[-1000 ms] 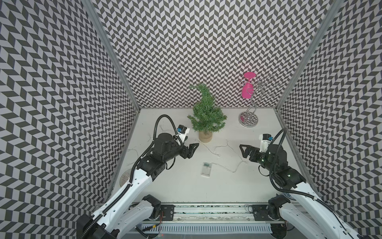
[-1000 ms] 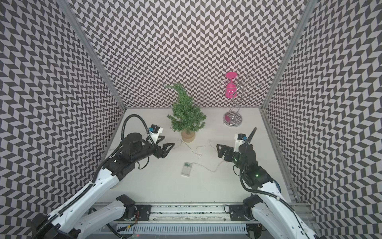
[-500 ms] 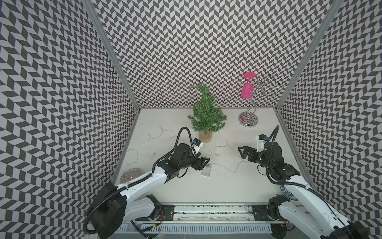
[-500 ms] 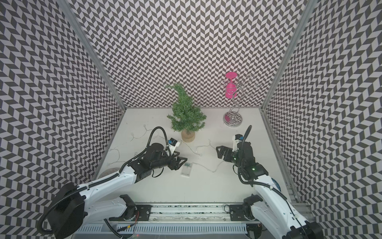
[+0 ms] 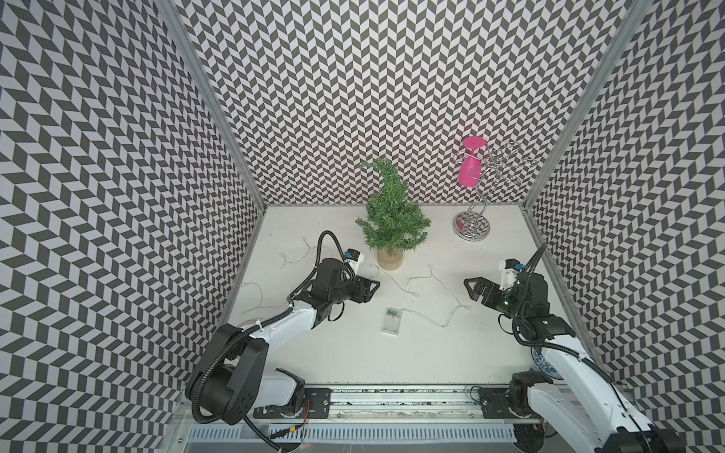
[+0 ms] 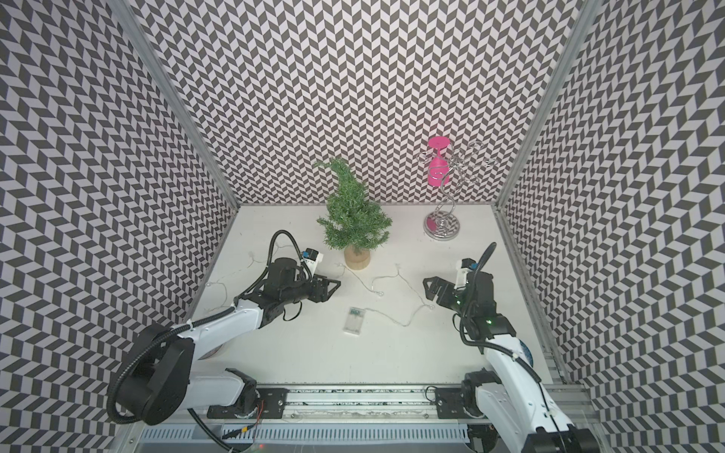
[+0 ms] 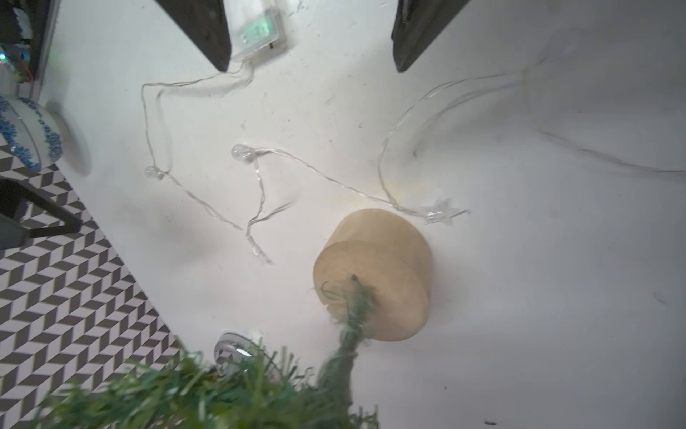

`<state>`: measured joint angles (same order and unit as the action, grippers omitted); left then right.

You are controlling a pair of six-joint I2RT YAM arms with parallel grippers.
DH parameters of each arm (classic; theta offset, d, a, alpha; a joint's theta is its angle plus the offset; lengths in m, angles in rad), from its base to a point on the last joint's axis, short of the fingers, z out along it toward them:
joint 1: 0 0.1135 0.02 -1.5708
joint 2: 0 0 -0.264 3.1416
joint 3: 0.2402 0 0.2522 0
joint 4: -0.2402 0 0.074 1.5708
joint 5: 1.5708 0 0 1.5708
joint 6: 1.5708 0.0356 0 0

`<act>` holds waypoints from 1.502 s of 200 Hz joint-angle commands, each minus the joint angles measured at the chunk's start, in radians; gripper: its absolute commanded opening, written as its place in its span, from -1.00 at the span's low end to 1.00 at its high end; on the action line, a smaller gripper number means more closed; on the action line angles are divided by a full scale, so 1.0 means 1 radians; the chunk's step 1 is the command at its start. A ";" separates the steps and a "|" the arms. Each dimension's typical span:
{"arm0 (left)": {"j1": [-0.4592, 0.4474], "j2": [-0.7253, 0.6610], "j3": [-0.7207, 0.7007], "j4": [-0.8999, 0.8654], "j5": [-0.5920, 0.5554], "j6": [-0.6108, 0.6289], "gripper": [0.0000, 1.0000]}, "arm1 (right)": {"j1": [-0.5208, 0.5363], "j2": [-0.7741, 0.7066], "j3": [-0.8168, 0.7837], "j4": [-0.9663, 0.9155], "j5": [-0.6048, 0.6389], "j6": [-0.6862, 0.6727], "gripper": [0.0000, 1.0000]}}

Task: Wrap string light around the christmas tree
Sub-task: Pick up the light string from the center of the board.

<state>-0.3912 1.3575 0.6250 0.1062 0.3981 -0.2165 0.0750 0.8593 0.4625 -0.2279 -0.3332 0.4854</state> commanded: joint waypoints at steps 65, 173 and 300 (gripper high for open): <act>0.041 0.083 0.123 -0.227 -0.018 0.674 0.43 | -0.007 0.014 0.014 0.055 -0.004 -0.033 0.99; 0.108 0.186 0.047 0.016 0.099 0.879 0.25 | -0.009 0.023 0.018 0.069 0.000 -0.030 0.99; 0.085 0.313 0.157 -0.092 0.037 0.965 -0.09 | -0.010 0.030 0.029 0.060 -0.003 -0.045 0.99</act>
<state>-0.2901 1.6592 0.7609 0.0429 0.4469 0.7055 0.0731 0.8917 0.4644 -0.2012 -0.3370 0.4526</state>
